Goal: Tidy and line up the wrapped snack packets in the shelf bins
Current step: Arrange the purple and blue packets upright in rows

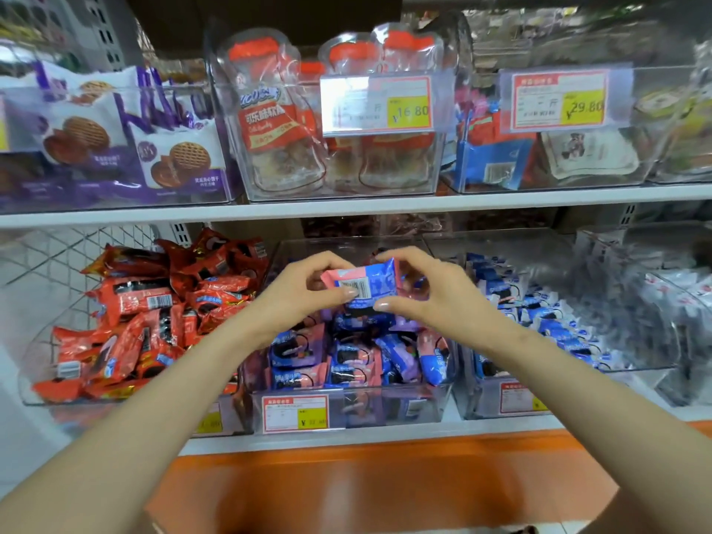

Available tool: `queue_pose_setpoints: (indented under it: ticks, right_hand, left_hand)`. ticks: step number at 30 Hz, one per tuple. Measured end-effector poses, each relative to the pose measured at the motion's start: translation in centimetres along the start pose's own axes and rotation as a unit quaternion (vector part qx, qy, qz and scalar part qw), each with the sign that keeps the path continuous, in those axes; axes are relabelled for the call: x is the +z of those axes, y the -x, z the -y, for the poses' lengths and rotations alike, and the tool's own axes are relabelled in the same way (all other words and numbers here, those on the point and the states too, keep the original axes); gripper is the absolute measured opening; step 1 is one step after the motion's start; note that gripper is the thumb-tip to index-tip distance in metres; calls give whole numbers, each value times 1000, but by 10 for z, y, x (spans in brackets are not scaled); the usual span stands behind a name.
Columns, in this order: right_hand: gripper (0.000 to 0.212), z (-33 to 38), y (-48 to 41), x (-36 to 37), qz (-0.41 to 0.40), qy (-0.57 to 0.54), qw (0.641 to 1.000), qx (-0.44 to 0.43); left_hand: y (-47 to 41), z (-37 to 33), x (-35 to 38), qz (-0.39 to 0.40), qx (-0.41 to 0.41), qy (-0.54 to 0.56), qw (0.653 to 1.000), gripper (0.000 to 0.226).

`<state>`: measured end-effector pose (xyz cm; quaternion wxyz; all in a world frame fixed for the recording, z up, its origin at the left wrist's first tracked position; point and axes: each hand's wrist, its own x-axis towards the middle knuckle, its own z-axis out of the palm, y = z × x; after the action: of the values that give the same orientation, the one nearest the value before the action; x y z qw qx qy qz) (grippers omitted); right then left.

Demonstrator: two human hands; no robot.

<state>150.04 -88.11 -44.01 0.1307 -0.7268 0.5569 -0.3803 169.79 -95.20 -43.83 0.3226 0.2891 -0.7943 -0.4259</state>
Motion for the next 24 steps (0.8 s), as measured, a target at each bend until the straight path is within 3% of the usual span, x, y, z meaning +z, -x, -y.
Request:
queue_pose_setpoints:
  ticks: [2,4,6,7,8,11,13,15,17,19,22,24]
  right_hand:
    - [34,3,-1,9,-18,-28,999,9]
    - [31,3,-2,13,-83,-21,996,-5]
    - [35,3,-5,19,-119,5,992,-48]
    - [35,3,-6,23,-114,19,990,-75]
    - [35,2,-6,28,-95,35,990,-101]
    - [36,-1,-6,33,-2,47,990,-131]
    - [36,-5,-6,27,24,36,990,-132]
    - [32,-10,-6,18,-2,43,993,-110]
    - [25,-15,-6,10,-53,51,994,-81]
    - [23,-19,-7,3,-88,63,993,-55]
    - [22,-24,-7,-3,-99,87,991,-37]
    - [21,-26,-7,-5,-95,89,991,-35]
  left_hand:
    - [2,-1,2,-19,-14,6,1000,20]
    - [2,-4,-1,-61,-114,93,987,19]
    - [2,-8,-3,-47,-258,262,929,43]
    - [3,-10,-2,-26,-288,310,906,49]
    - [5,-10,0,-12,-295,327,898,46]
    - [7,-6,8,-43,-274,288,917,12]
    - [6,2,2,-83,-259,278,921,10]
    - [3,6,-8,-119,-243,230,935,16]
    - [0,11,-17,-137,-215,104,961,20]
    - [-3,13,-27,-113,-171,-4,979,22]
    - [-7,12,-44,40,-134,-148,979,24]
    - [-8,13,-47,173,-141,-279,934,28]
